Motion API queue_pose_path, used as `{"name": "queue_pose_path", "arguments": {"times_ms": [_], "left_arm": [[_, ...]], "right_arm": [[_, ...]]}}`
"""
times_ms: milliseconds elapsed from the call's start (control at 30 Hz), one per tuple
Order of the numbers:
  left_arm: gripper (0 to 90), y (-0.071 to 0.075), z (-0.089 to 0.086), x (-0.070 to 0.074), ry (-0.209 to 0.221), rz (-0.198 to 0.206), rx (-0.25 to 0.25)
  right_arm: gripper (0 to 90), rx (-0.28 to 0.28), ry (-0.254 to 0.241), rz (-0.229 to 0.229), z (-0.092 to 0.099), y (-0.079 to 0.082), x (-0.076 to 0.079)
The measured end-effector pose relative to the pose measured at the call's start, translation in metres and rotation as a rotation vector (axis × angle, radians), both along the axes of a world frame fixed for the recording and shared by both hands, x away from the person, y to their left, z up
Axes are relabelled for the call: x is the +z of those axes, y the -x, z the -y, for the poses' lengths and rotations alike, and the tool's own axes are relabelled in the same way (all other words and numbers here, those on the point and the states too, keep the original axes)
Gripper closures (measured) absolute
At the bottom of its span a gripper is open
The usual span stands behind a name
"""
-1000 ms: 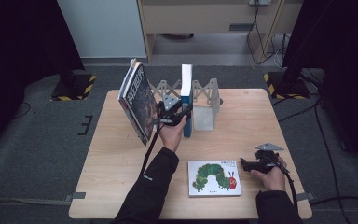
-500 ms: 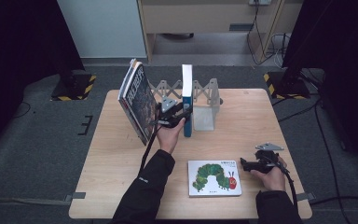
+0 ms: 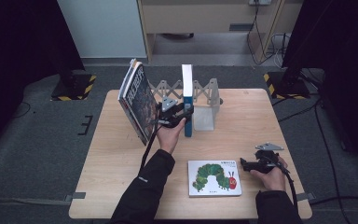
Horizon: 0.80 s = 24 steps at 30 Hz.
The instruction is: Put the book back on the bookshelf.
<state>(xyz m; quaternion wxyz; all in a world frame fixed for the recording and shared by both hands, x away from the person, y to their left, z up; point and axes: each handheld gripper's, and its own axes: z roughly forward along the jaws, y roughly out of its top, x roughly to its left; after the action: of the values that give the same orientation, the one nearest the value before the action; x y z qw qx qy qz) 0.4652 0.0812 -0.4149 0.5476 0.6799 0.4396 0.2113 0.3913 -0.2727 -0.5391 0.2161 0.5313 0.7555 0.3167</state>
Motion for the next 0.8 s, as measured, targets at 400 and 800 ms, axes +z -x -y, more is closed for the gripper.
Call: {"name": "queue_pose_path", "arguments": {"times_ms": [400, 800], "left_arm": [[42.1, 0.038, -0.015, -0.002, -0.017, -0.068, -0.115], [34.9, 0.075, -0.038, -0.002, -0.105, -0.113, -0.167]], "right_arm": [[2.5, 0.004, 0.005, 0.005, 0.000, 0.000, 0.000], [0.9, 0.000, 0.007, -0.007, -0.001, -0.002, 0.000]]}}
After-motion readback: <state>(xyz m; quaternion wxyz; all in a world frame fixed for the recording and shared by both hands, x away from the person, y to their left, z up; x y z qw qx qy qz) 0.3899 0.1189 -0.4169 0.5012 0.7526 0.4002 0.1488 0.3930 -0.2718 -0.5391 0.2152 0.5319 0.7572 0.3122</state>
